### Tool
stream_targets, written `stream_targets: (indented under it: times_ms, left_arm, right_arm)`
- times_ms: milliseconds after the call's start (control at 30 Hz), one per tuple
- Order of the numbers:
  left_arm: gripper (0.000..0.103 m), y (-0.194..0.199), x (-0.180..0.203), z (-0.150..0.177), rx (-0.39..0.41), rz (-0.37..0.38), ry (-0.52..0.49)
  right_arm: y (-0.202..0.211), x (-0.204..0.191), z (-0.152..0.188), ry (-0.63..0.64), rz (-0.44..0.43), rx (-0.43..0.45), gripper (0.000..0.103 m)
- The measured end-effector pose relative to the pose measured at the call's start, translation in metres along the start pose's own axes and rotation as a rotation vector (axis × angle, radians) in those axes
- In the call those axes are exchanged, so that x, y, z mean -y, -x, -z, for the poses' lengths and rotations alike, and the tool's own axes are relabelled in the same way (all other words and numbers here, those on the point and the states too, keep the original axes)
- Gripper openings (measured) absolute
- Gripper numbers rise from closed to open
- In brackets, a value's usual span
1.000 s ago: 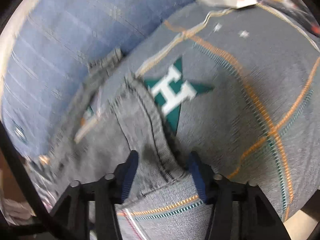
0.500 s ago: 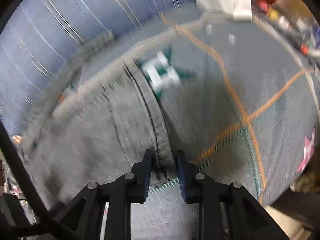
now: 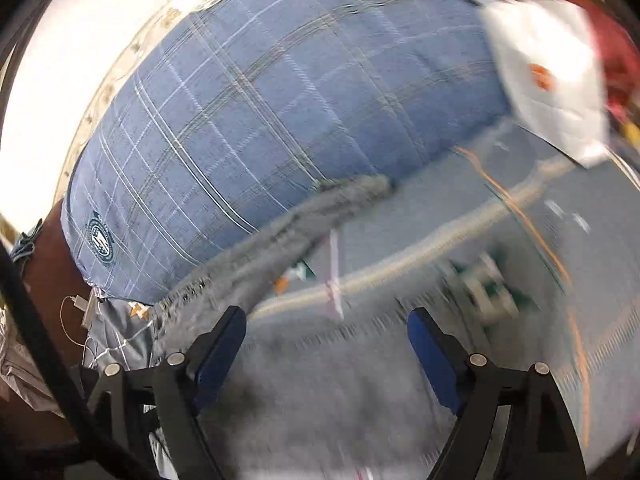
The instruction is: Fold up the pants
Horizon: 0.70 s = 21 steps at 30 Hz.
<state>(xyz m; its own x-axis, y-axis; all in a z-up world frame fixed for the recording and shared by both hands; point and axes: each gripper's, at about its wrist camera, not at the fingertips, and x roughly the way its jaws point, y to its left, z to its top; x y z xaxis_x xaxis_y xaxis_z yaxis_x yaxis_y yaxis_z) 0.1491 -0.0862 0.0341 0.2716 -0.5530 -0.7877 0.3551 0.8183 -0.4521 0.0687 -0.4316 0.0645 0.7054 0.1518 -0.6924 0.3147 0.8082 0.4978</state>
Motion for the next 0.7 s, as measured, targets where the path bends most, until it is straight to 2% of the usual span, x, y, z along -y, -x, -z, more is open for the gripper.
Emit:
stream_targets:
  times_ms: [100, 167, 267, 333, 400, 500, 533, 567, 600, 700]
  left_arm:
    - [0.065, 0.0, -0.021, -0.008, 0.055, 0.004, -0.008]
    - [0.065, -0.004, -0.039, -0.007, 0.083, -0.009, 0.022]
    - [0.065, -0.014, -0.053, -0.008, 0.031, -0.011, 0.038]
    - [0.065, -0.014, -0.055, -0.009, 0.034, -0.003, 0.056]
    - [0.065, -0.013, -0.052, -0.009, 0.033, 0.013, 0.055]
    - [0.065, -0.008, -0.048, -0.005, 0.051, 0.015, 0.037]
    - [0.065, -0.006, -0.046, -0.003, 0.06, 0.009, 0.029]
    - [0.065, -0.005, -0.045, -0.003, 0.064, 0.006, 0.025]
    - [0.065, -0.005, -0.044, -0.003, 0.061, 0.011, 0.024]
    - [0.065, -0.005, -0.044, -0.002, 0.058, 0.024, 0.032]
  right_arm:
    - [-0.06, -0.011, -0.037, 0.071, 0.084, -0.015, 0.085]
    - [-0.098, -0.004, -0.057, 0.072, 0.083, -0.054, 0.085]
    - [-0.15, 0.018, -0.087, 0.04, 0.111, -0.098, 0.085]
    - [-0.182, 0.03, -0.104, 0.016, 0.137, -0.132, 0.078]
    - [-0.211, 0.037, -0.116, -0.029, 0.164, -0.173, 0.078]
    - [-0.238, 0.045, -0.13, -0.09, 0.232, -0.162, 0.078]
    - [-0.245, 0.048, -0.132, -0.114, 0.22, -0.173, 0.064]
    - [-0.251, 0.051, -0.13, -0.14, 0.2, -0.197, 0.04]
    - [-0.252, 0.051, -0.128, -0.154, 0.227, -0.211, 0.025]
    - [-0.227, 0.034, -0.124, -0.123, 0.202, -0.165, 0.025]
